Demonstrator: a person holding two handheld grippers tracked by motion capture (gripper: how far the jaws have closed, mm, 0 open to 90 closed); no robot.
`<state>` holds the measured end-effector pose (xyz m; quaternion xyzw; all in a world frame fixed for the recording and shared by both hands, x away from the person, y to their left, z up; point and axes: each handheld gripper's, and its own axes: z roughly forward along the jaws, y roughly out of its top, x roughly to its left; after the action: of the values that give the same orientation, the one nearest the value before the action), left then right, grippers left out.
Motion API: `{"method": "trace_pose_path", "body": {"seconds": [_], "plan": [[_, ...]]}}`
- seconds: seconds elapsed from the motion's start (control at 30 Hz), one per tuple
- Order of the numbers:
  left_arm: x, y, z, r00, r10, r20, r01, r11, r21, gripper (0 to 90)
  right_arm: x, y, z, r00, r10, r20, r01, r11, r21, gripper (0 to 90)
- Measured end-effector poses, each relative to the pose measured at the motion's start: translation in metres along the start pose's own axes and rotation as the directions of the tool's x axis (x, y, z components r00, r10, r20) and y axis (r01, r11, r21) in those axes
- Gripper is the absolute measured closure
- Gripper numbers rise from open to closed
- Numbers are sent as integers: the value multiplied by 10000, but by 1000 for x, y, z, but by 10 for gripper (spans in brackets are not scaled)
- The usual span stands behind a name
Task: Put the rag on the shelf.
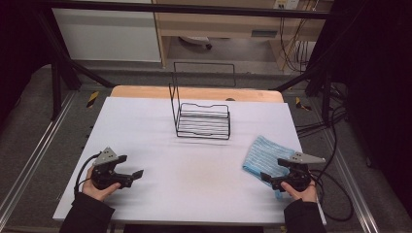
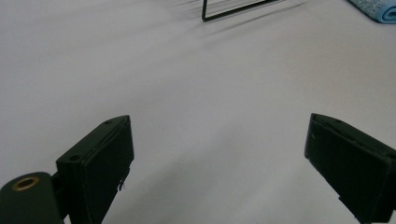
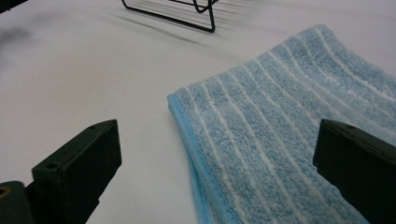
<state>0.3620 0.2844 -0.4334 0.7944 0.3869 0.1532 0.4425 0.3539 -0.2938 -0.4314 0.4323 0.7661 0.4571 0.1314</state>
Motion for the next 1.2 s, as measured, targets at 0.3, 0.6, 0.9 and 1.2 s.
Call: {"method": "trace_pose_path", "body": {"seconds": [0.3,0.6,0.9,1.2], "plan": [[1,-1,-1,10000,20,-6,-20,10000,73,87,4,3,2,9998,-180,97,179,9998,63,16],[0,-2,0,10000,-17,-43,17,9999,125,86,10,7,9,9993,-303,204,298,9993,242,17],[-1,-2,2,10000,-41,-87,43,9998,212,82,22,23,20,9971,-591,486,578,9979,279,33],[0,-2,1,9999,-66,-111,68,9998,197,86,32,38,44,9914,-1172,587,1122,9902,835,195]]}}
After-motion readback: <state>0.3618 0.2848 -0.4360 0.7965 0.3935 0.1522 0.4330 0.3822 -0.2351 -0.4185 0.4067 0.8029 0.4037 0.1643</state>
